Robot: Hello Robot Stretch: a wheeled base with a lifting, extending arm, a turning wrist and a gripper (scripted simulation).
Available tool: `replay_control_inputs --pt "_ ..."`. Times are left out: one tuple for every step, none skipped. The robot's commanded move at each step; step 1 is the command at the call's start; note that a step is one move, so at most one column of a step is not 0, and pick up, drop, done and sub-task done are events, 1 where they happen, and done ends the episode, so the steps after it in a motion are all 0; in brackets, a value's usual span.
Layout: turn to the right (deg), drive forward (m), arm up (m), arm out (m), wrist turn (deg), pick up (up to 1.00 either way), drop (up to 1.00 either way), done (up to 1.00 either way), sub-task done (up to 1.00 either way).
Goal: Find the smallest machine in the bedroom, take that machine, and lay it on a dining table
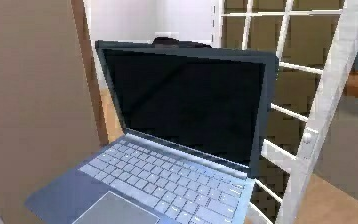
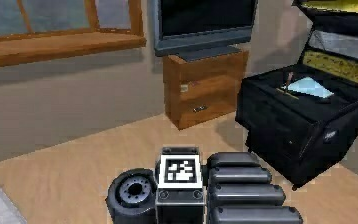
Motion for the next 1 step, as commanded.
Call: replay_control_inputs --pt "0.0 1.00 0.00 0.00 0.0 0.00 0.00 0.00 0.00"
